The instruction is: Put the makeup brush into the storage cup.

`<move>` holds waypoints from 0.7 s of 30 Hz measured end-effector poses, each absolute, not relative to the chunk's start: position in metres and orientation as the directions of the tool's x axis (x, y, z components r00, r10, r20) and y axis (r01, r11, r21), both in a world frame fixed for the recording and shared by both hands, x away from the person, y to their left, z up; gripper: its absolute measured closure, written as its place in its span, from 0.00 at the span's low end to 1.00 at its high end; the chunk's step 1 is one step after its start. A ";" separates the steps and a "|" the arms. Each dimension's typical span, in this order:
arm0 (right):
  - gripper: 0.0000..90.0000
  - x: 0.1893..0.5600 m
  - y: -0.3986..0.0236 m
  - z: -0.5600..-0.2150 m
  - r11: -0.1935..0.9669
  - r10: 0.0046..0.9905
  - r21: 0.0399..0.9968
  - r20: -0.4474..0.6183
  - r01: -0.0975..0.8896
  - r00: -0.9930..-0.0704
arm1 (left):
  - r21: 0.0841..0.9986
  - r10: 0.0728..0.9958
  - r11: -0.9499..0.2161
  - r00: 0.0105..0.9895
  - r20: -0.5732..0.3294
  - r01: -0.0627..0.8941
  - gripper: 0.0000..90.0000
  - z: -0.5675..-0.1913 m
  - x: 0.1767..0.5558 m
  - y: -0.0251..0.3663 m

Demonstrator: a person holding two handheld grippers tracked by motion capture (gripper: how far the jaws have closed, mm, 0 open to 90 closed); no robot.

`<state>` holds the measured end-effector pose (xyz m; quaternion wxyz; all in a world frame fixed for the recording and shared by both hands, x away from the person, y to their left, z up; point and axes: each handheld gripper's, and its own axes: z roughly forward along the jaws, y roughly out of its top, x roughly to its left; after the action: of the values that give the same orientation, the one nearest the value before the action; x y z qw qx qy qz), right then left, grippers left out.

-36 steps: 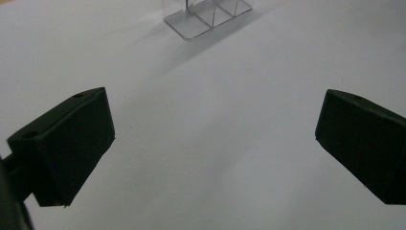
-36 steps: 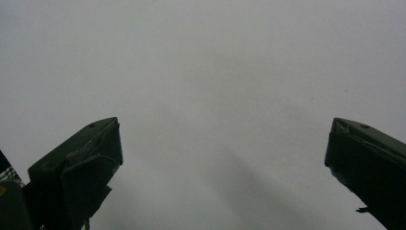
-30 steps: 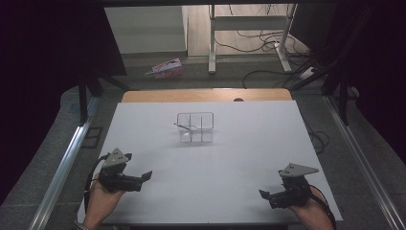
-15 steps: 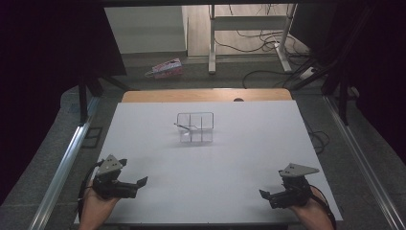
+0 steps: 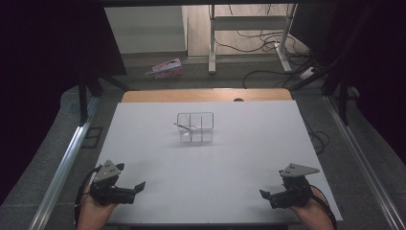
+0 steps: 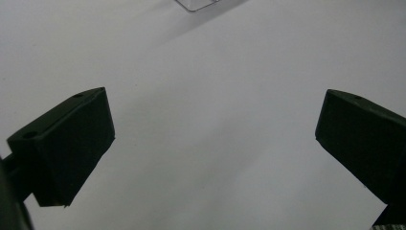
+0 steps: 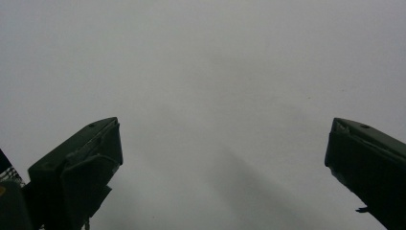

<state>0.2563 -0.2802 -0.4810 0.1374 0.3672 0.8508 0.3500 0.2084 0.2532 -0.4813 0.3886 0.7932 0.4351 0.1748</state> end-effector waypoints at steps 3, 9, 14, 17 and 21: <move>0.00 0.256 -0.280 -0.481 0.484 0.721 0.697 0.025 0.529 -0.693 | 0.773 0.826 -0.314 0.559 -0.063 0.551 0.00 -0.482 0.205 0.254; 0.00 0.256 -0.280 -0.482 0.485 0.721 0.695 0.025 0.531 -0.692 | 0.778 0.825 -0.305 0.560 -0.071 0.549 0.00 -0.485 0.199 0.256; 0.00 0.256 -0.280 -0.482 0.487 0.722 0.691 0.027 0.535 -0.691 | 0.788 0.826 -0.289 0.557 -0.081 0.543 0.00 -0.486 0.193 0.259; 0.00 0.256 -0.280 -0.482 0.492 0.719 0.690 0.023 0.531 -0.695 | 0.795 0.821 -0.278 0.563 -0.094 0.539 0.00 -0.488 0.191 0.261; 0.00 0.256 -0.279 -0.483 0.495 0.717 0.687 0.023 0.532 -0.697 | 0.794 0.819 -0.259 0.561 -0.121 0.550 0.00 -0.492 0.189 0.265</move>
<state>0.2562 -0.2793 -0.4826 0.1341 0.3657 0.8540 0.3449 0.1885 0.2651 -0.4915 0.4198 0.7772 0.4406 0.1600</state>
